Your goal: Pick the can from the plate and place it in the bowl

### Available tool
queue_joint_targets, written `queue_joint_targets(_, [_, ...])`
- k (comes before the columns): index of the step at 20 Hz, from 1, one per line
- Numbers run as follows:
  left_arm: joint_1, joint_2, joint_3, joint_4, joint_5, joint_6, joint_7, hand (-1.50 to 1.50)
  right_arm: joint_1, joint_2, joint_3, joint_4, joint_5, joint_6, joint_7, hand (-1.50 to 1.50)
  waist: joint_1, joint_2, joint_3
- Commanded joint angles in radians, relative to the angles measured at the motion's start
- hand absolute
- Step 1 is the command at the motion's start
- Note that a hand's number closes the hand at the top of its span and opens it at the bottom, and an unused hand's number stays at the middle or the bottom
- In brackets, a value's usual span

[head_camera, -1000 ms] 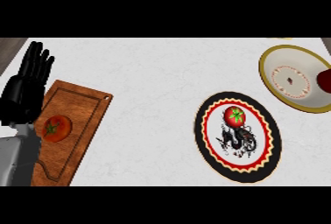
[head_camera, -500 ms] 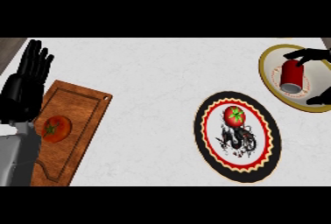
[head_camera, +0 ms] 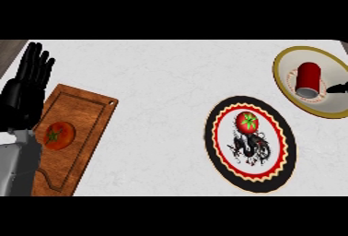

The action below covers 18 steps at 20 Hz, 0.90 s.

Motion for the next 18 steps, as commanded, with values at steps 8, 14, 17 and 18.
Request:
queue_joint_targets(8, [-0.008,-0.008,-0.007,-0.012,0.008,-0.01,-0.008,0.0,0.003,-0.149,-0.141,0.095,-0.138,0.186,0.053,-1.5,0.024,0.029,0.008])
queue_joint_targets(14, [-0.019,-0.003,-0.001,-0.012,0.018,-0.015,0.002,0.0,0.017,-0.199,-0.179,0.083,-0.179,0.239,0.08,-1.5,0.024,0.033,0.013])
queue_joint_targets(17, [-0.014,-0.004,-0.003,-0.022,0.008,-0.009,-0.013,0.0,0.029,-0.212,-0.184,0.073,-0.186,0.255,0.098,-1.5,0.031,0.036,0.015])
queue_joint_targets(18, [-0.031,-0.009,-0.006,-0.02,0.009,-0.002,0.003,0.0,0.022,-0.205,-0.19,0.069,-0.193,0.257,0.109,-1.5,0.03,0.037,0.015])
